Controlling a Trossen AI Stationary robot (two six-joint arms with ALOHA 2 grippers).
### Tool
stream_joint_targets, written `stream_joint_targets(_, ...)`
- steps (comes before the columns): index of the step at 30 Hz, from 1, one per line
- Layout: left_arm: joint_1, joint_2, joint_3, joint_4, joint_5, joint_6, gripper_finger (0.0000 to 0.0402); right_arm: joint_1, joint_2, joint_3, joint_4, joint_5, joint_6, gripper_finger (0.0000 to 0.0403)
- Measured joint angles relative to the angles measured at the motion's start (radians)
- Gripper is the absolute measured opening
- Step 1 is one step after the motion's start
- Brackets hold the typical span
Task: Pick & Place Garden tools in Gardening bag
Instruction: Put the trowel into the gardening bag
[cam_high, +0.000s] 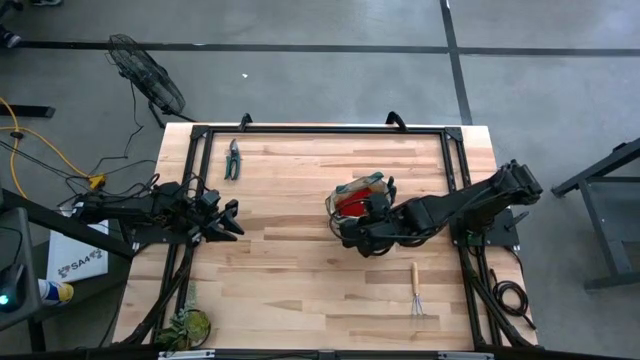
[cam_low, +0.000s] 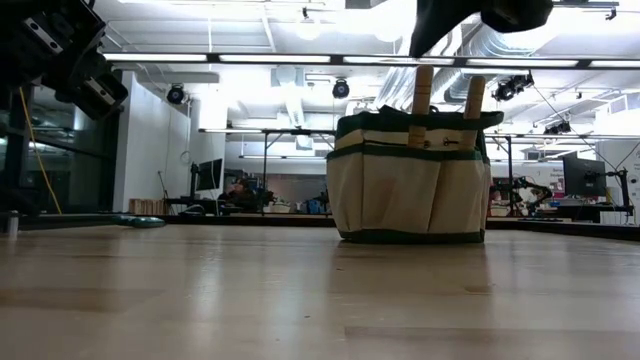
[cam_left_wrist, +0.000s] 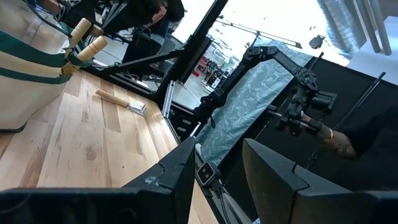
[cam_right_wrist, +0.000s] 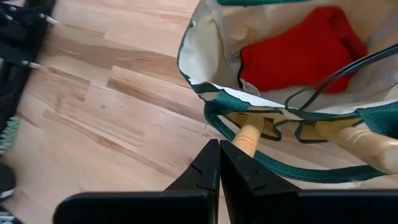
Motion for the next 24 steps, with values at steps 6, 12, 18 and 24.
stream_joint_targets(6,0.000,0.000,0.000,0.000,0.000,0.000,0.0132,0.002,-0.043,0.000,0.000,-0.025,-0.002,0.0002)
stream_joint_targets(12,0.000,0.000,0.000,0.000,0.000,0.000,0.0132,0.002,-0.036,0.000,0.008,-0.085,-0.020,0.0002)
stream_joint_targets(18,0.000,0.000,0.000,0.000,0.000,0.000,0.0132,0.002,-0.029,0.000,0.000,-0.089,-0.020,0.0002)
stream_joint_targets(24,0.000,0.000,0.000,0.000,0.000,0.000,0.0132,0.002,-0.027,0.000,-0.032,-0.088,-0.008,0.0002)
